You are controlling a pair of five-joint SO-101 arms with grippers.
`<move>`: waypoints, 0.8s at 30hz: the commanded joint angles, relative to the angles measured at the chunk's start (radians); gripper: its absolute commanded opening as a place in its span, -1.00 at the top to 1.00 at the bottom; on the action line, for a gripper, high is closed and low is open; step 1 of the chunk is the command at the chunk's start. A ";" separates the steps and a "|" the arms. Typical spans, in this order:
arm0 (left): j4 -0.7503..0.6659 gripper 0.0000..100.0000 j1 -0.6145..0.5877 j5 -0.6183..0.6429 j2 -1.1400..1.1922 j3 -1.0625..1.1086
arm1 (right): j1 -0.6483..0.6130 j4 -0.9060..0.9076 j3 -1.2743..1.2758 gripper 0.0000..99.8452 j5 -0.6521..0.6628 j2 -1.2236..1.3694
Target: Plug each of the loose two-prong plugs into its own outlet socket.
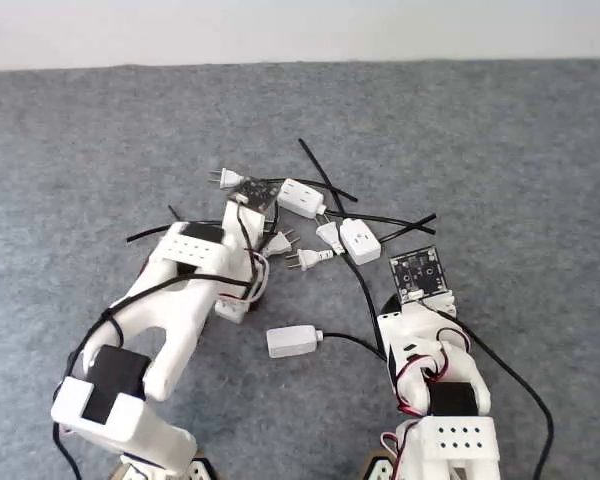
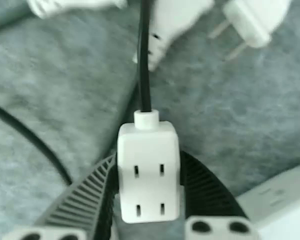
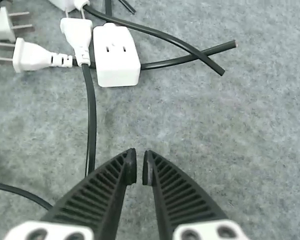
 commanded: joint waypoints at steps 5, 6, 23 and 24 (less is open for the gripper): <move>0.170 0.97 0.078 0.169 -0.054 -0.027 | -0.004 -0.030 -0.012 0.94 0.029 -0.013; 0.196 0.97 0.078 0.170 -0.080 -0.024 | -0.004 -0.030 -0.012 0.94 0.029 -0.013; -0.239 0.97 0.087 0.434 -0.652 0.524 | -0.004 -0.030 -0.012 0.94 0.029 -0.013; -0.267 0.97 0.087 0.483 -0.651 0.542 | -0.005 -0.030 -0.012 0.94 0.029 -0.013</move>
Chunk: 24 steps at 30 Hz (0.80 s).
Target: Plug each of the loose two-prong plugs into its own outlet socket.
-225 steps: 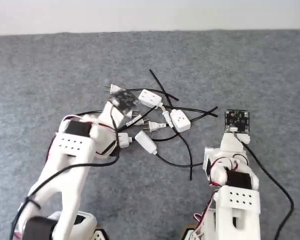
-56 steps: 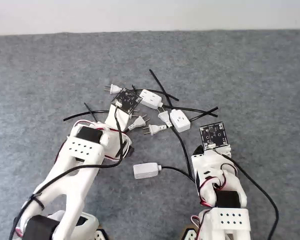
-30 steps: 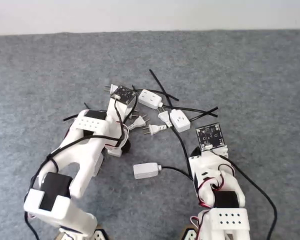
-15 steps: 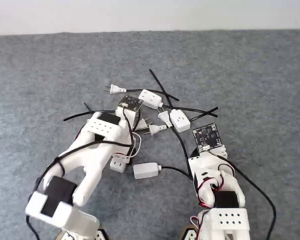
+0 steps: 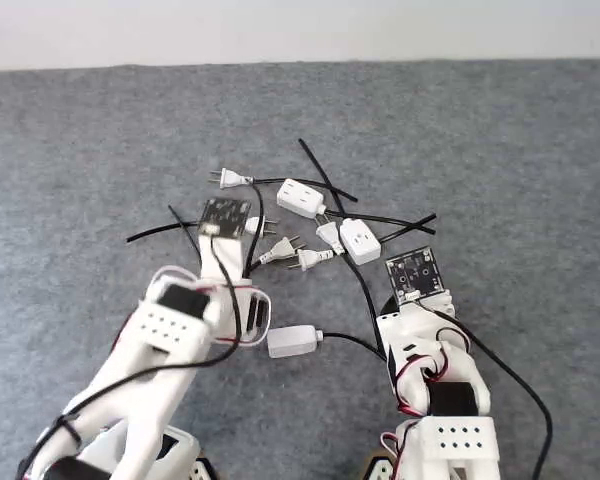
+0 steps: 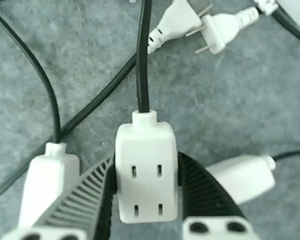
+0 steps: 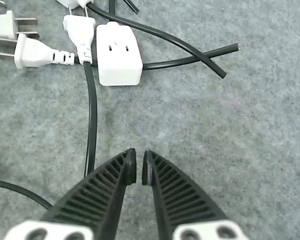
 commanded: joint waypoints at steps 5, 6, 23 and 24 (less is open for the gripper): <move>-0.143 0.97 0.008 0.212 -0.052 0.094 | -0.004 -0.030 -0.012 0.93 0.012 -0.013; -0.143 0.97 0.008 0.213 -0.052 0.094 | -0.004 -0.030 -0.012 0.93 0.012 -0.013; -0.081 0.38 0.006 0.216 -0.051 0.107 | -0.005 -0.030 -0.011 0.93 0.012 -0.013; -0.081 0.36 0.006 0.216 -0.051 0.107 | -0.005 -0.030 -0.011 0.93 0.012 -0.013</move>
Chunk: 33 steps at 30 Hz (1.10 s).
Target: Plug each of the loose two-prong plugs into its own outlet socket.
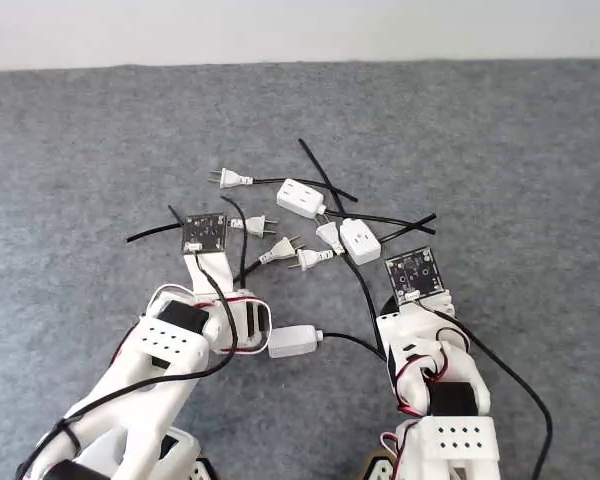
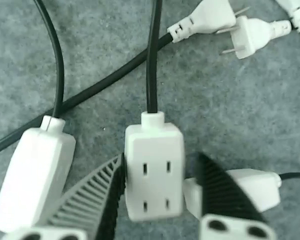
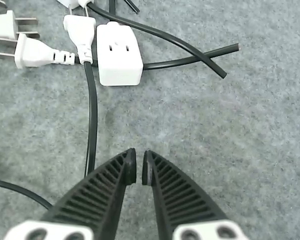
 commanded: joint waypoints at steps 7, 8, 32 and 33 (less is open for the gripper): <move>0.020 0.47 0.000 0.006 -0.032 -0.022 | -0.004 -0.030 -0.011 0.93 0.012 -0.013; 0.020 0.47 -0.003 0.005 -0.032 -0.033 | -0.004 -0.030 -0.011 0.93 0.011 -0.013; 0.014 0.46 -0.256 -0.081 0.138 -0.189 | 0.114 0.246 -0.500 0.93 -0.311 0.077; 0.014 0.46 -0.272 -0.081 0.175 -0.214 | 0.099 0.246 -0.539 0.93 -0.318 0.125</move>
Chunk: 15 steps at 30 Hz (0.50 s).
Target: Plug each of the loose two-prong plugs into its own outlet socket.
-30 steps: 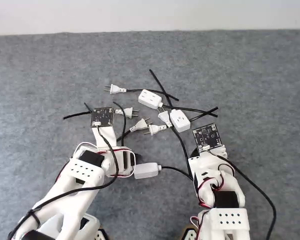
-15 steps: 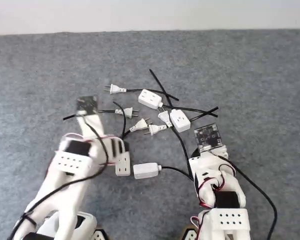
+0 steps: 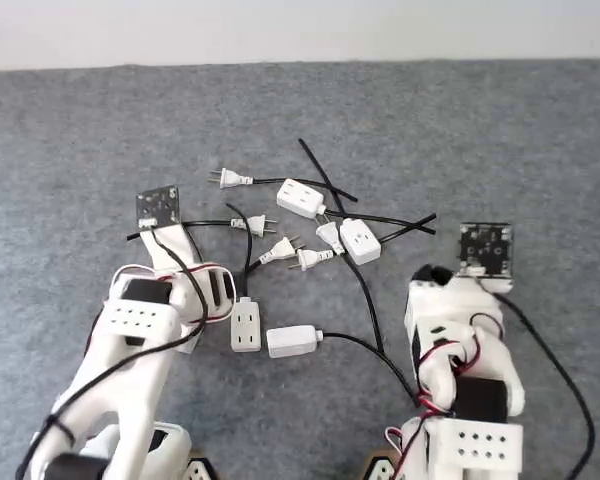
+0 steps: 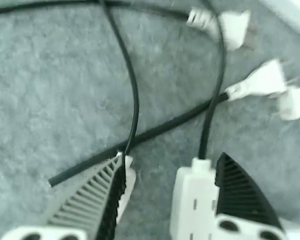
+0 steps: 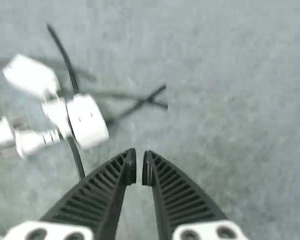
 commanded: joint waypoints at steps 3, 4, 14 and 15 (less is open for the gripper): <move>-0.025 0.46 -0.120 -0.029 0.195 -0.173 | -0.079 0.012 -0.262 0.93 -0.041 0.292; -0.028 0.46 -0.150 -0.035 0.227 -0.200 | -0.108 0.012 -0.305 0.93 -0.040 0.369; -0.028 0.47 -0.239 -0.037 0.339 -0.314 | -0.369 -0.073 -0.531 0.93 0.066 0.885; -0.028 0.47 -0.239 -0.037 0.339 -0.315 | -0.392 -0.091 -0.531 0.93 0.063 0.909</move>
